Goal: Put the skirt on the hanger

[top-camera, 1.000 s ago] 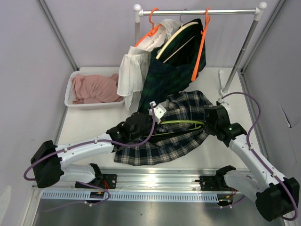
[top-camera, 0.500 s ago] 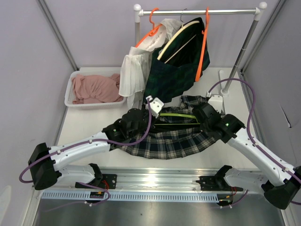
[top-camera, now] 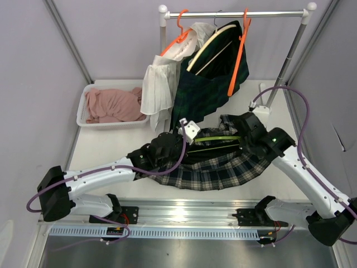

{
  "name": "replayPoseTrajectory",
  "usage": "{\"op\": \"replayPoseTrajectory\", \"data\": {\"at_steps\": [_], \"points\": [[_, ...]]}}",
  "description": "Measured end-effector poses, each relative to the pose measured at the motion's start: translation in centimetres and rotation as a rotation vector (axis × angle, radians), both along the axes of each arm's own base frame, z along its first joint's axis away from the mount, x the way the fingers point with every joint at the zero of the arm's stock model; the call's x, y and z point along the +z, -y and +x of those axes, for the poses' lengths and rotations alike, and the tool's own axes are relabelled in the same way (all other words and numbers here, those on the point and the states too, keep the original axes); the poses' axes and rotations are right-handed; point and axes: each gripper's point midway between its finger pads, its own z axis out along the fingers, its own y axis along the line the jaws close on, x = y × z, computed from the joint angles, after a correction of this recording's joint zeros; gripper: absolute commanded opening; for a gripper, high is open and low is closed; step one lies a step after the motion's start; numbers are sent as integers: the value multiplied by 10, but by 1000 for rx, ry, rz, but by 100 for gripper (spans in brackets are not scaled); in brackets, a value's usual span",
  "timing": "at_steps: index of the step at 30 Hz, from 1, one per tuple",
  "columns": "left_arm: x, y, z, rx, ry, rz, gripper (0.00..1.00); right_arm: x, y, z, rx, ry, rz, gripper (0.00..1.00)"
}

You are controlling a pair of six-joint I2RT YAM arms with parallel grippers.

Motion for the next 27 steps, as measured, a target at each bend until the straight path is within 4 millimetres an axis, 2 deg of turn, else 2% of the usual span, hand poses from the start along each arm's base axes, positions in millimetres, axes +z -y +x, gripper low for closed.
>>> {"op": "replayPoseTrajectory", "data": {"at_steps": [5,10,17,24,27], "points": [[-3,3,-3,2,-3,6,0,11,2,6,-12,13,37,0],[1,2,2,54,15,11,0,36,-1,12,1,45,24,0],[8,10,5,101,26,-32,0,70,8,17,-16,95,19,0],[7,17,1,91,25,-51,0,72,18,23,-48,83,70,0],[2,21,2,86,20,-44,0,71,16,24,-40,78,87,0]]}}
